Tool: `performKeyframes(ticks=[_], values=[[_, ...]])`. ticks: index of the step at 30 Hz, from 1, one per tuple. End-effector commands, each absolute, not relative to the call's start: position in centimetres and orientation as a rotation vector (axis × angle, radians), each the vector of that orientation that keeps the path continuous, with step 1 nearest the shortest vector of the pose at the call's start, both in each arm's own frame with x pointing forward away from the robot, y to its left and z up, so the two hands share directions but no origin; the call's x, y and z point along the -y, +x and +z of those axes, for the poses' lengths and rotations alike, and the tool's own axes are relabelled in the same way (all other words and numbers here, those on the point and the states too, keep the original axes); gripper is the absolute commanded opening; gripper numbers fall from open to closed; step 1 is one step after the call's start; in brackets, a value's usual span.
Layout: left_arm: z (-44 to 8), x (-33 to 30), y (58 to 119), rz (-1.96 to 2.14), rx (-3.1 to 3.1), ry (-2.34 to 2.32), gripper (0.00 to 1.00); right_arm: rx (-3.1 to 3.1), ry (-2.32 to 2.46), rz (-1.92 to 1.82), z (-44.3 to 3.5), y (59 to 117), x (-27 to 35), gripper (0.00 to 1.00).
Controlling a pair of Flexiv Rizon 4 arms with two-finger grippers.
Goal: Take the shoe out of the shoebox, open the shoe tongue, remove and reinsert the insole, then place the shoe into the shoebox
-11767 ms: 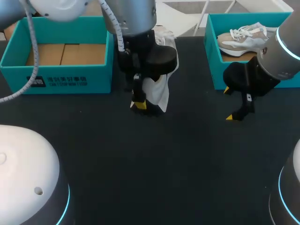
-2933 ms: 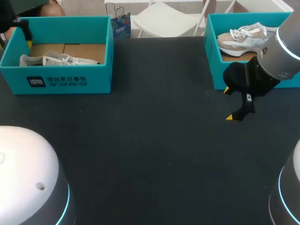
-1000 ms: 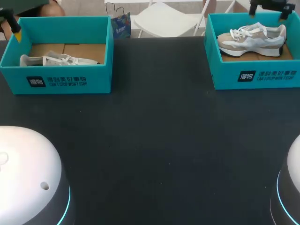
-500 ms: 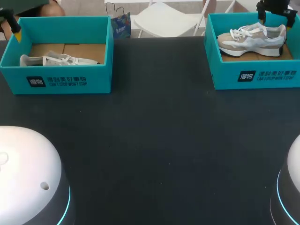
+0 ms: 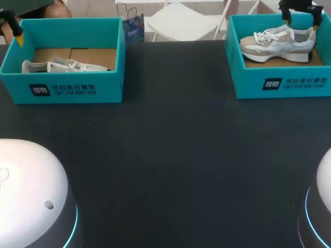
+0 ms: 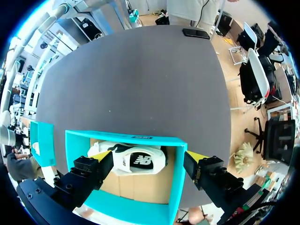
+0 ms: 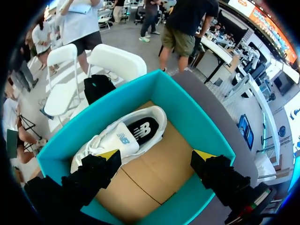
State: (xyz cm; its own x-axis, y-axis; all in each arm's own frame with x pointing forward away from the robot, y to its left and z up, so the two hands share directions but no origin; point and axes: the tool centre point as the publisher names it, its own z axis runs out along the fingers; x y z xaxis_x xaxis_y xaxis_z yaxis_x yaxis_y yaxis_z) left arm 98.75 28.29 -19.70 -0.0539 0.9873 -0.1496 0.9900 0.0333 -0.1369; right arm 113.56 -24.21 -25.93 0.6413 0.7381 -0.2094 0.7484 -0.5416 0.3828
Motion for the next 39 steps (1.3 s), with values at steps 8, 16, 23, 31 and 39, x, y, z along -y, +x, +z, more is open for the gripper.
performKeyframes(ticks=[8,16,23,31,39], values=[[-19.6,-28.4,98.9,-0.32,-2.249,2.155,1.0,-1.535,2.318,0.024,-26.3,114.6,28.9,1.0],[-19.6,-28.4,98.9,-0.32,-2.249,2.155,1.0,-1.565,2.313,0.016,-28.1,115.9,29.5,0.47],[-19.6,-28.4,98.9,-0.32,-2.249,2.155,1.0,-1.605,2.3,-0.015,-29.8,116.8,29.7,0.49],[-19.6,-28.4,98.9,-0.32,-2.249,2.155,1.0,-1.694,2.279,-0.05,-31.2,118.1,30.6,0.5],[-19.6,-28.4,98.9,-0.32,-2.249,2.155,1.0,-1.774,2.237,-0.08,-32.4,119.2,31.9,0.64]])
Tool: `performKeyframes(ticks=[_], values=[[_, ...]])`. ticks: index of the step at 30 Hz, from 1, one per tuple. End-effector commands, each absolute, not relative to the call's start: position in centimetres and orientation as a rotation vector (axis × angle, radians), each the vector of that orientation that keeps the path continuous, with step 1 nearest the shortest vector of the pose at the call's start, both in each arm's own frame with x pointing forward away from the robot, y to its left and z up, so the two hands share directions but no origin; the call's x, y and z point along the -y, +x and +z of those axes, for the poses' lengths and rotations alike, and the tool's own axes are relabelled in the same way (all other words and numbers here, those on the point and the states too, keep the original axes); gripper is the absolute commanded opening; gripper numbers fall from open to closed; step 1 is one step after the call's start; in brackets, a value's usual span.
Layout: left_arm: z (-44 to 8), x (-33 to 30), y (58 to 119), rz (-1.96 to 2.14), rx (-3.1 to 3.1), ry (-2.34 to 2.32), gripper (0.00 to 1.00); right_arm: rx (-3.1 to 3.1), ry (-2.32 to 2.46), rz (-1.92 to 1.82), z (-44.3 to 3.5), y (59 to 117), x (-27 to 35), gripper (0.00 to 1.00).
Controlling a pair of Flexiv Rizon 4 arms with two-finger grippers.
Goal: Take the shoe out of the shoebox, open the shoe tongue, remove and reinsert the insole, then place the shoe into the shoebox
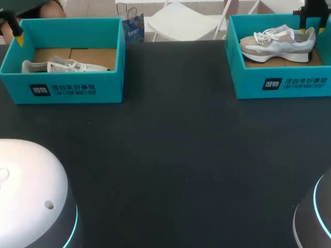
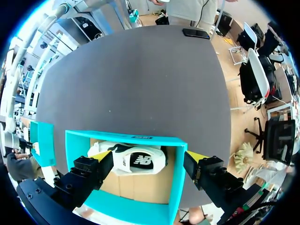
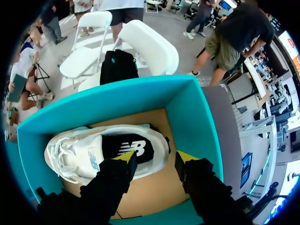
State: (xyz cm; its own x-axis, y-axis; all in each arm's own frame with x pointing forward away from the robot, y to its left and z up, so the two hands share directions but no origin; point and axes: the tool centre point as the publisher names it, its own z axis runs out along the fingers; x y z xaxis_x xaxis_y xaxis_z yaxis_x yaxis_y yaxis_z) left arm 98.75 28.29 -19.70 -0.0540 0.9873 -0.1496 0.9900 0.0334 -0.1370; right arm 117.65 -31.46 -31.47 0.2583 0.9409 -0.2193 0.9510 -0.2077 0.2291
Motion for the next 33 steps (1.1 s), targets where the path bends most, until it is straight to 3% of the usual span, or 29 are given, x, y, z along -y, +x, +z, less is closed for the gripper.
performKeyframes(ticks=[1,4,6,13,14,15,16,25,33], values=[[-19.6,-28.4,98.9,-0.32,-2.249,2.155,1.0,-1.778,2.243,-0.082,-32.5,119.2,32.0,0.68],[-19.6,-28.4,98.9,-0.32,-2.249,2.155,1.0,-1.795,2.243,-0.103,-33.0,119.1,32.1,0.67],[-19.6,-28.4,98.9,-0.32,-2.249,2.155,1.0,-1.796,2.244,-0.116,-33.5,118.9,32.1,0.54],[-19.6,-28.4,98.9,-0.32,-2.249,2.155,1.0,-1.796,2.255,-0.133,-34.8,118.4,32.2,0.42],[-19.6,-28.4,98.9,-0.32,-2.249,2.155,1.0,-1.792,2.252,-0.139,-34.9,118.4,32.3,0.33],[-19.6,-28.4,98.9,-0.32,-2.249,2.155,1.0,-1.776,2.24,-0.145,-35.0,118.4,32.4,0.08],[-19.6,-28.4,98.9,-0.32,-2.249,2.155,1.0,-1.758,2.236,-0.143,-34.9,118.5,32.6,0.0],[-19.6,-28.4,98.9,-0.32,-2.249,2.155,1.0,-1.684,2.237,-0.1,-31.2,117.4,34.1,0.0],[-19.6,-28.4,98.9,-0.32,-2.249,2.155,1.0,-1.661,2.253,-0.073,-24.0,113.6,34.2,0.0]])
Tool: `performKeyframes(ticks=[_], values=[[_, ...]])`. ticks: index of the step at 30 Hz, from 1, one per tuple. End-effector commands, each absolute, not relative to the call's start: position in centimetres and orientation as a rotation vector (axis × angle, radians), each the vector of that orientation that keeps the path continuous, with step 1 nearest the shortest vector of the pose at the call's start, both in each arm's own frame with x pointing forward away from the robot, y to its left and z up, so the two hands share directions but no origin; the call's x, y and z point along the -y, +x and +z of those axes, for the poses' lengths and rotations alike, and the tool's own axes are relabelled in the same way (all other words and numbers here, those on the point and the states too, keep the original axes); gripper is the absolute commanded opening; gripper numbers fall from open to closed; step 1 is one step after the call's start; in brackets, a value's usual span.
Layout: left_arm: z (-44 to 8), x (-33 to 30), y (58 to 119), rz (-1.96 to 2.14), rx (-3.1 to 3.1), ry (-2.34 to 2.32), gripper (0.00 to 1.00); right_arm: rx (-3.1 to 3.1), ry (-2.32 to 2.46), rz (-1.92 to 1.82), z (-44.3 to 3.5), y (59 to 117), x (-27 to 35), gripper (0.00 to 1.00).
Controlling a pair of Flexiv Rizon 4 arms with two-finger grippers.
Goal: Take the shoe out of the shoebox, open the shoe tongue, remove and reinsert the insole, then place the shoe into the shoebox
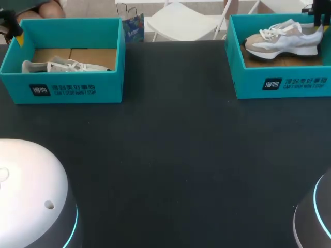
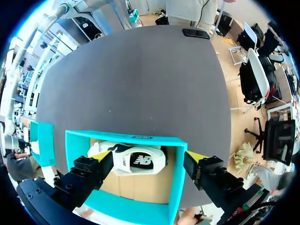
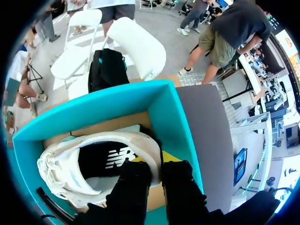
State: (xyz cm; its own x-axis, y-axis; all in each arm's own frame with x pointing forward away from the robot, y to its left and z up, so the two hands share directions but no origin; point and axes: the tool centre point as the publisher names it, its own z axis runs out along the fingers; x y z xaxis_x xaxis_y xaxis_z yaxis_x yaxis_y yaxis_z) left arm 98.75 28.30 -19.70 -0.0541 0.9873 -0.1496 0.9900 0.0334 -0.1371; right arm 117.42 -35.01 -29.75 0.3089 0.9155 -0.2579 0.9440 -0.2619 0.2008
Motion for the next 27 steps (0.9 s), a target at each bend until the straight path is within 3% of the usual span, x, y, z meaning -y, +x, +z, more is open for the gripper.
performKeyframes(ticks=[1,14,27], values=[[-19.6,-28.4,98.9,-0.32,-2.249,2.155,1.0,-1.652,2.264,-0.071,-23.0,113.2,34.0,0.0],[-19.6,-28.4,98.9,-0.32,-2.249,2.155,1.0,-1.582,2.249,0.059,-11.7,108.1,30.4,0.0],[-19.6,-28.4,98.9,-0.32,-2.249,2.155,1.0,-1.546,2.261,0.082,-9.5,106.2,28.5,0.0]])
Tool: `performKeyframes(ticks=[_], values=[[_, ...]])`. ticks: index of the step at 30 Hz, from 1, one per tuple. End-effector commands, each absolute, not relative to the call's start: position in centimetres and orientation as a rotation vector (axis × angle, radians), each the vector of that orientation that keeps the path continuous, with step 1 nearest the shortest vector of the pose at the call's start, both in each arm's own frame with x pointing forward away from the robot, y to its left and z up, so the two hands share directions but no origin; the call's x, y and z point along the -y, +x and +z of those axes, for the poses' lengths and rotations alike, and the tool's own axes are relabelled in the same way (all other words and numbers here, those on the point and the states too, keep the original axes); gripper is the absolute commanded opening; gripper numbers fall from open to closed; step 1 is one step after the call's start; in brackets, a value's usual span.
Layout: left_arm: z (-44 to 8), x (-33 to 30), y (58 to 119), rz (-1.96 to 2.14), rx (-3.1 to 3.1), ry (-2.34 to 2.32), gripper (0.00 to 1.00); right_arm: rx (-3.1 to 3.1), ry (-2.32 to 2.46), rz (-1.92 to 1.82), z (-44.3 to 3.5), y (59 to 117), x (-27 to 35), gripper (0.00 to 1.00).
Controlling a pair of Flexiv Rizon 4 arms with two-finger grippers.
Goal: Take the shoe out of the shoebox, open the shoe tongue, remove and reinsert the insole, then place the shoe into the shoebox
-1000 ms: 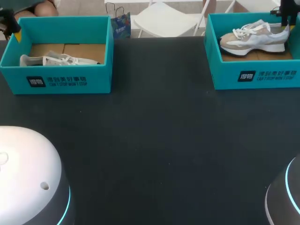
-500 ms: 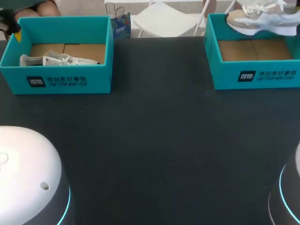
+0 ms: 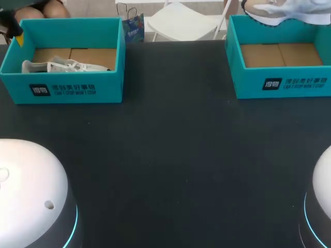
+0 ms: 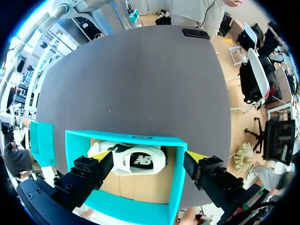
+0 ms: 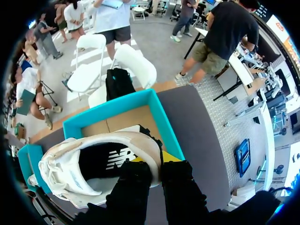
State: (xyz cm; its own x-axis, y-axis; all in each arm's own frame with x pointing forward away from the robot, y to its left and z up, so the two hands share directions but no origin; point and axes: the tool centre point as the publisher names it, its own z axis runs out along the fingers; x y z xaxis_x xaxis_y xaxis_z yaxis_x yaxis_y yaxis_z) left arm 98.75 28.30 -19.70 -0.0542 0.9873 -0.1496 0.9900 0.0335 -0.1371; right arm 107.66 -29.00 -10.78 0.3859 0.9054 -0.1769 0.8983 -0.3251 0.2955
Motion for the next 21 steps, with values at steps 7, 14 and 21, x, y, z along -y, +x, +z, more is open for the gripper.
performKeyframes(ticks=[7,14,21], values=[[-19.6,-28.4,98.9,-0.32,-2.249,2.155,1.0,-1.546,2.261,0.082,-9.5,106.2,28.5,0.0],[-19.6,-28.4,98.9,-0.32,-2.249,2.155,1.0,-1.588,2.16,0.029,-9.0,100.5,21.8,0.0],[-19.6,-28.4,98.9,-0.32,-2.249,2.155,1.0,-1.611,2.183,0.024,-7.9,95.3,16.9,0.0]])
